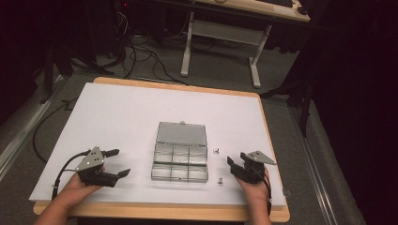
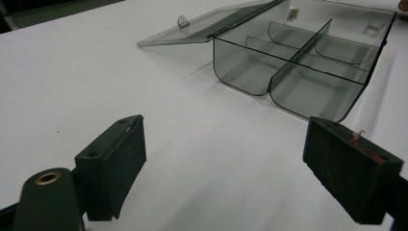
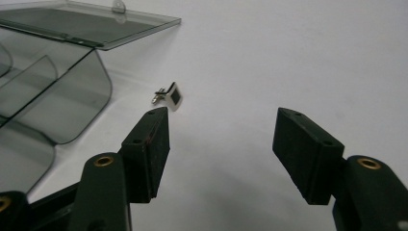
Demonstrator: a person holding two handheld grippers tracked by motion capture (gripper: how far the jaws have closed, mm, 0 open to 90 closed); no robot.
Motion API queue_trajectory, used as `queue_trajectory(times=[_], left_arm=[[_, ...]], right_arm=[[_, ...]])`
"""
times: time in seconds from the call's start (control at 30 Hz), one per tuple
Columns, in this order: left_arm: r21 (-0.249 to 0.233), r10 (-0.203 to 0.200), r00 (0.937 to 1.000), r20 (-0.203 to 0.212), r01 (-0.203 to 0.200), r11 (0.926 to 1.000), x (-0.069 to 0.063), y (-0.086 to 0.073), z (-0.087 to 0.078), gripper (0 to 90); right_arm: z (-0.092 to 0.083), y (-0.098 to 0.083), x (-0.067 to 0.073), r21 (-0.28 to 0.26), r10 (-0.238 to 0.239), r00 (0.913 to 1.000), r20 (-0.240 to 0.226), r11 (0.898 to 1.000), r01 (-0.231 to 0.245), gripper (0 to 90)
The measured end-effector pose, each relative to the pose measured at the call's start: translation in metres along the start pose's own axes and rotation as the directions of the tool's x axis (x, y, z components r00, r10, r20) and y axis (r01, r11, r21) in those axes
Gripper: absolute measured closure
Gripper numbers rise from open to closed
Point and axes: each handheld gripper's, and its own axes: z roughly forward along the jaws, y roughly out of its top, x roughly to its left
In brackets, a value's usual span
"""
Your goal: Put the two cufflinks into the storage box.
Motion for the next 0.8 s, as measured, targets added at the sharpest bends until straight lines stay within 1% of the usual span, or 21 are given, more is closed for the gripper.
queue_trajectory(times=[0.1, 0.17, 0.23, 0.27, 0.3, 0.33, 0.37, 0.43, 0.47, 0.5, 0.53, 0.57, 0.63, 0.7, 0.73, 0.77, 0.8], left_arm=[[-0.003, 0.002, 1.0, -0.001, -0.002, 1.0, 0.0, 0.0, 0.0, 15.6], [-0.003, 0.004, 1.0, -0.001, -0.004, 1.0, -0.001, 0.0, 0.0, 15.6], [-0.002, 0.006, 1.0, -0.002, -0.006, 1.0, -0.001, 0.0, 0.0, 15.6], [-0.001, 0.005, 1.0, -0.003, -0.005, 1.0, -0.001, 0.0, 0.0, 15.6], [-0.001, 0.004, 1.0, -0.004, -0.004, 1.0, -0.001, 0.0, 0.0, 15.6], [0.0, 0.004, 1.0, -0.005, -0.004, 1.0, -0.001, 0.0, 0.0, 15.6], [0.001, 0.004, 1.0, -0.005, -0.004, 1.0, -0.001, 0.0, 0.0, 15.6], [0.003, 0.003, 1.0, -0.005, -0.003, 1.0, -0.001, 0.0, 0.0, 15.6], [0.004, 0.003, 1.0, -0.005, -0.003, 1.0, -0.001, 0.0, 0.001, 15.6], [0.005, 0.003, 1.0, -0.005, -0.003, 1.0, 0.0, 0.0, 0.001, 15.6], [0.005, 0.002, 1.0, -0.004, -0.002, 1.0, 0.0, 0.0, 0.001, 15.6], [0.006, 0.003, 1.0, -0.003, -0.003, 1.0, 0.0, 0.0, 0.001, 15.6], [0.007, 0.004, 1.0, -0.004, -0.004, 1.0, -0.001, 0.0, 0.001, 15.6], [0.009, 0.005, 1.0, -0.003, -0.005, 1.0, -0.001, 0.0, 0.001, 15.6], [0.008, 0.005, 1.0, -0.004, -0.005, 1.0, -0.001, 0.0, 0.001, 15.6], [0.009, 0.005, 1.0, -0.004, -0.005, 0.9999, -0.001, 0.0, 0.001, 15.6], [0.009, 0.005, 1.0, -0.004, -0.005, 0.9999, -0.001, 0.0, 0.001, 15.6]], right_arm=[[-0.006, -0.002, 0.005, -0.004, -0.023, 0.9997, 0.0, 1.0, 0.023, 39.1], [-0.011, -0.003, 0.008, -0.006, -0.028, 0.9996, -0.01, 1.0, 0.028, 39.3], [-0.016, -0.005, 0.011, -0.004, -0.047, 0.9988, -0.01, 0.999, 0.047, 39.3], [-0.018, -0.006, 0.012, -0.006, -0.048, 0.9987, -0.012, 0.999, 0.048, 39.3], [-0.023, -0.008, 0.013, -0.013, -0.049, 0.9985, -0.023, 0.999, 0.049, 39.4], [-0.023, -0.008, 0.013, -0.013, -0.049, 0.9985, -0.023, 0.999, 0.049, 39.4], [-0.025, -0.01, 0.014, -0.011, -0.041, 0.9988, -0.026, 0.999, 0.041, 39.4], [-0.029, -0.012, 0.015, -0.01, -0.047, 0.9984, -0.032, 0.999, 0.047, 38.9], [-0.031, -0.013, 0.017, -0.001, -0.041, 0.9986, -0.033, 0.999, 0.041, 38.5], [-0.034, -0.014, 0.018, -0.004, -0.053, 0.9981, -0.033, 0.999, 0.052, 38.5], [-0.036, -0.015, 0.02, -0.006, -0.052, 0.9981, -0.034, 0.999, 0.052, 38.5], [-0.039, -0.017, 0.022, -0.01, -0.062, 0.9971, -0.045, 0.998, 0.062, 39.7], [-0.04, -0.018, 0.024, -0.008, -0.064, 0.9968, -0.048, 0.998, 0.063, 41.2], [-0.043, -0.02, 0.027, -0.005, -0.073, 0.9944, -0.077, 0.997, 0.073, 44.4], [-0.043, -0.021, 0.03, 0.007, -0.072, 0.9929, -0.095, 0.997, 0.073, 45.3], [-0.043, -0.022, 0.033, 0.009, -0.073, 0.9921, -0.102, 0.997, 0.074, 46.6], [-0.043, -0.024, 0.035, 0.016, -0.086, 0.9902, -0.11, 0.996, 0.089, 48.9]])
